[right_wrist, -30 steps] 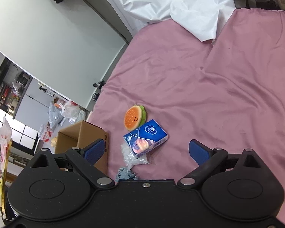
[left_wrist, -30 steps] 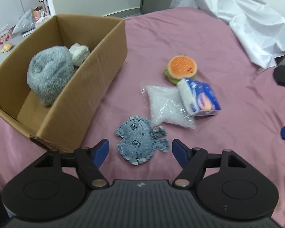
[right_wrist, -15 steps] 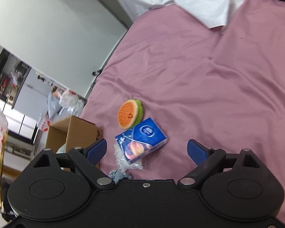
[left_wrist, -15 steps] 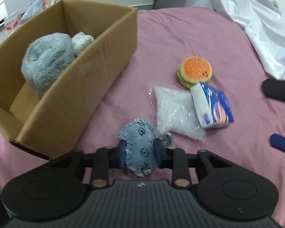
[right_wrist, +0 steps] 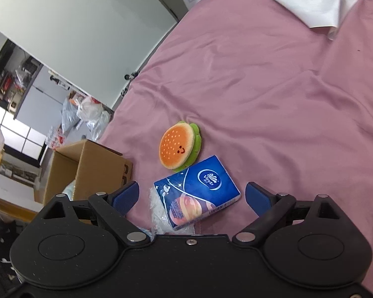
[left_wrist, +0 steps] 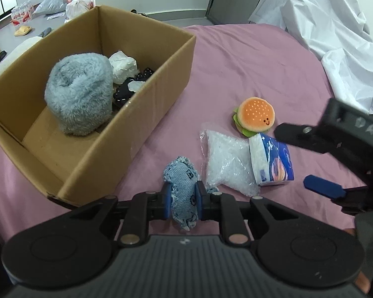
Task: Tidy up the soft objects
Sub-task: 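Lift the flat plush with the left tool while the right tool grasps the tissue pack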
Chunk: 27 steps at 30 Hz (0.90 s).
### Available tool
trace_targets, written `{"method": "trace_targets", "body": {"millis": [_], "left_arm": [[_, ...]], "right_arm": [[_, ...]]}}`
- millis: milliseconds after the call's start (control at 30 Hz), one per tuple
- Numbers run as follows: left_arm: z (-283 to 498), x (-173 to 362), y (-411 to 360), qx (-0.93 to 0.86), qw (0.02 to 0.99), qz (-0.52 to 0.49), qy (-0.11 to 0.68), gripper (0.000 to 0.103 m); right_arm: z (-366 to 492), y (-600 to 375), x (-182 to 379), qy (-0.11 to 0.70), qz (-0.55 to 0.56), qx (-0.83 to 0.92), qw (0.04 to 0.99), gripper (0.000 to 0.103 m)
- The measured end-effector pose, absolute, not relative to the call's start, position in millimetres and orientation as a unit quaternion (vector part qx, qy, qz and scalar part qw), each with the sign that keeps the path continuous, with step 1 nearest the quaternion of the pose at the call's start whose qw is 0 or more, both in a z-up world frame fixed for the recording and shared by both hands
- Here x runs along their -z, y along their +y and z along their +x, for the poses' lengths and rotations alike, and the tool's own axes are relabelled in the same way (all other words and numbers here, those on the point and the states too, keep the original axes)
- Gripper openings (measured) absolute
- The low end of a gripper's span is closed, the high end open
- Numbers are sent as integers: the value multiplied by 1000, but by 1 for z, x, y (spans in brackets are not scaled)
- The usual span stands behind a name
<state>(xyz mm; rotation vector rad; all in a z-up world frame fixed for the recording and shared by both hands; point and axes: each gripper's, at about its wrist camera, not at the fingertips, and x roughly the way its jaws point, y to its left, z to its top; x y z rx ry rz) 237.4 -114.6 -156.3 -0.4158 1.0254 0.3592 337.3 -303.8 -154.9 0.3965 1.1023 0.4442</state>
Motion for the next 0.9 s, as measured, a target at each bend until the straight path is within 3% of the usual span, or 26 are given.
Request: {"method": "trace_targets", "body": {"millis": [233,300,367,400,567,900], "left_arm": [[237,146,-108,-165,839,-201,478,18],[236,143,-106,-164,839,-206,476,18],[235,140,-105,-161,840,-210,474,18],[234,139,-104,-159,840,-212,474,18],[229,131,-102,-153,844,-215,467,18],[215,108,-95,-138,857,-222,445,18]], "right_arm": [[336,-287,167,537,116,-193,813,95],[336,-288,171,540,115,-184,813,86],[335,-292,170,539,120,-184,813,55],[335,-294,169,540,130,-188,810,46],[331,-301,161,532,144,-187,814,35],[312,-306,141,511,167,-188,822,26]]}}
